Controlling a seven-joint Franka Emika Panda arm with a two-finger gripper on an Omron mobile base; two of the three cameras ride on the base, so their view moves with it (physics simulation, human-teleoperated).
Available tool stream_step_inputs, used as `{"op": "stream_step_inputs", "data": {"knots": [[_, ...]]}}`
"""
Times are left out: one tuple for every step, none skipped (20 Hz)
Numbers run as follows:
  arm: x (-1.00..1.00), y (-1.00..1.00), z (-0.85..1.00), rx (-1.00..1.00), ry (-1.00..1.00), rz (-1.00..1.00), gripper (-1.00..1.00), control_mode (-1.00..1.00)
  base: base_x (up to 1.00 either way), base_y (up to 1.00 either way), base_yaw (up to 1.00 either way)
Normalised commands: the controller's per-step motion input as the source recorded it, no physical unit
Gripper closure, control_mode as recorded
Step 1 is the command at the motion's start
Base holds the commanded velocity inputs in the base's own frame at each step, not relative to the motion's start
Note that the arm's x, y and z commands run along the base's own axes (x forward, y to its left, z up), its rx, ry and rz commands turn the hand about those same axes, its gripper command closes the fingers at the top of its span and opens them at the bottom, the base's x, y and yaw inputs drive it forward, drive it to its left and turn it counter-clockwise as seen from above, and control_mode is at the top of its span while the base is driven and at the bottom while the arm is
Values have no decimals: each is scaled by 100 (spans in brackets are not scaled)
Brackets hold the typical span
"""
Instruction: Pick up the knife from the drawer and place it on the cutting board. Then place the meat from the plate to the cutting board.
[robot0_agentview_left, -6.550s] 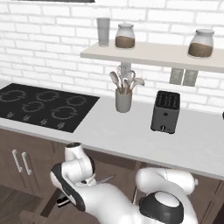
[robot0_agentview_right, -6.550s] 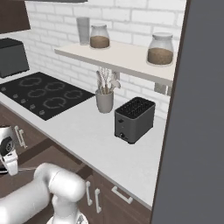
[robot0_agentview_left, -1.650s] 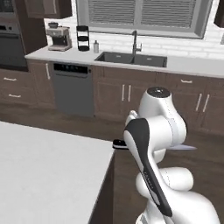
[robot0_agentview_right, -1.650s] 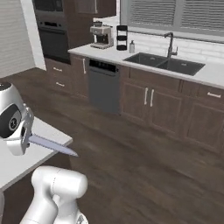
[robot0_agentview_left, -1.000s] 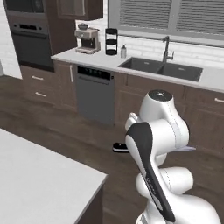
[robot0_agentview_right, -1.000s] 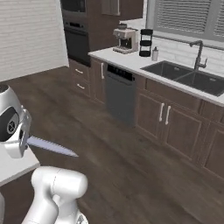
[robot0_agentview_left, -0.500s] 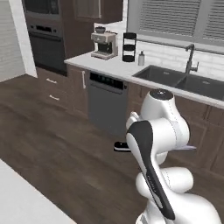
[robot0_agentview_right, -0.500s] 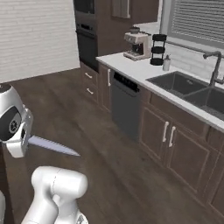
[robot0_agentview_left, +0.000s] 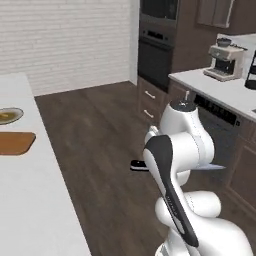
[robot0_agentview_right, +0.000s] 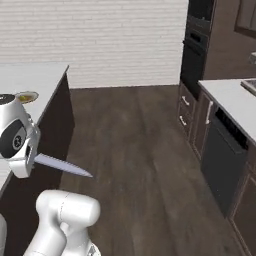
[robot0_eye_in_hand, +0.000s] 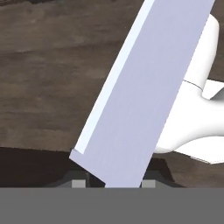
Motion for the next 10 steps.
{"op": "stream_step_inputs", "data": {"knots": [[0,0,0,0,0,0,100,100,100,-3,75],[0,0,0,0,0,0,100,100,100,-4,74],[0,0,0,0,0,0,100,100,100,-7,74],[0,0,0,0,0,0,100,100,100,-7,73],[0,0,0,0,0,0,100,100,100,-9,72],[0,0,0,0,0,0,100,100,100,-7,70],[0,0,0,0,0,0,100,100,100,-10,69],[0,0,0,0,0,0,100,100,100,-13,67],[0,0,0,0,0,0,100,100,100,-16,64],[0,0,0,0,0,0,100,100,100,-25,62]]}}
